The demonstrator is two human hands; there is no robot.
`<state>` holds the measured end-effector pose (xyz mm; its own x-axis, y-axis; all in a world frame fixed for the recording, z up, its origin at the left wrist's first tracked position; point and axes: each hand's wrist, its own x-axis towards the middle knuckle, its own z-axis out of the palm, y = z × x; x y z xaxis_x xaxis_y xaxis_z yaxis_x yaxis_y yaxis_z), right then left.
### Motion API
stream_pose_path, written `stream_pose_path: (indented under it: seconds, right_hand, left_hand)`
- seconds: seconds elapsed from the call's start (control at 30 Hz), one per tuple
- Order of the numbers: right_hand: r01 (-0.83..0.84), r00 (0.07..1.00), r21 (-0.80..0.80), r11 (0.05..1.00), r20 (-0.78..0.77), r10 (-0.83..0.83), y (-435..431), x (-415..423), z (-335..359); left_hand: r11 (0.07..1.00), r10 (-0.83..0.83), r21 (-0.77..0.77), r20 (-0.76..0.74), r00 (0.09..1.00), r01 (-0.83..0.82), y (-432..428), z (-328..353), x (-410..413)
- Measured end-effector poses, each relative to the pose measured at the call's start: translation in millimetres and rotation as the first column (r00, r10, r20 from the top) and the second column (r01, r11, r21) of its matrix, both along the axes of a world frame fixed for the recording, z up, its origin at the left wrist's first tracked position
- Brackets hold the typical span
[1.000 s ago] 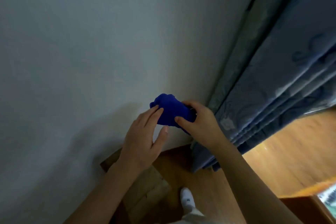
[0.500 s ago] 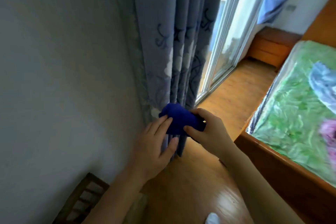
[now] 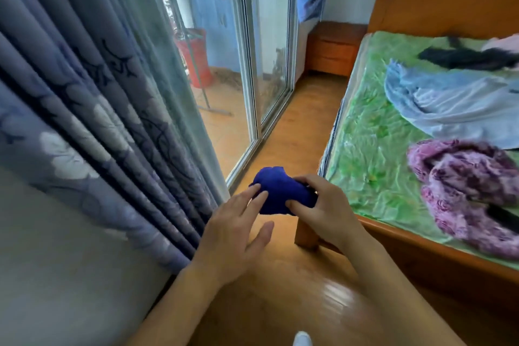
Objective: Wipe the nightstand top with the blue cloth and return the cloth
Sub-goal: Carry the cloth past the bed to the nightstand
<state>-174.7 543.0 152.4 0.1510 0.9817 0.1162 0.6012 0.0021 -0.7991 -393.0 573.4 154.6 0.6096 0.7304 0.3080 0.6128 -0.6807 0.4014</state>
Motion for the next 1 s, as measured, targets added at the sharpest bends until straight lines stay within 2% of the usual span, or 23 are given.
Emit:
stream_pose_path:
  seconds: [0.4,0.73,1.0]
  right_hand:
    - [0.099,0.994,-0.034,0.994,-0.035,-0.101,89,76,-21]
    - [0.191,0.981,-0.075,0.979,0.004,-0.192,254,91,-24]
    - [0.278,0.959,-0.100,0.956,-0.024,-0.281,361,118,-34]
  left_hand:
    - [0.988,-0.151,-0.007,0.012,0.988,0.151,114,-28,89]
    - [0.979,-0.159,-0.111,0.117,0.980,0.172,281,-47,110]
    - [0.967,-0.191,-0.151,0.095,0.977,0.204,409,-51,148]
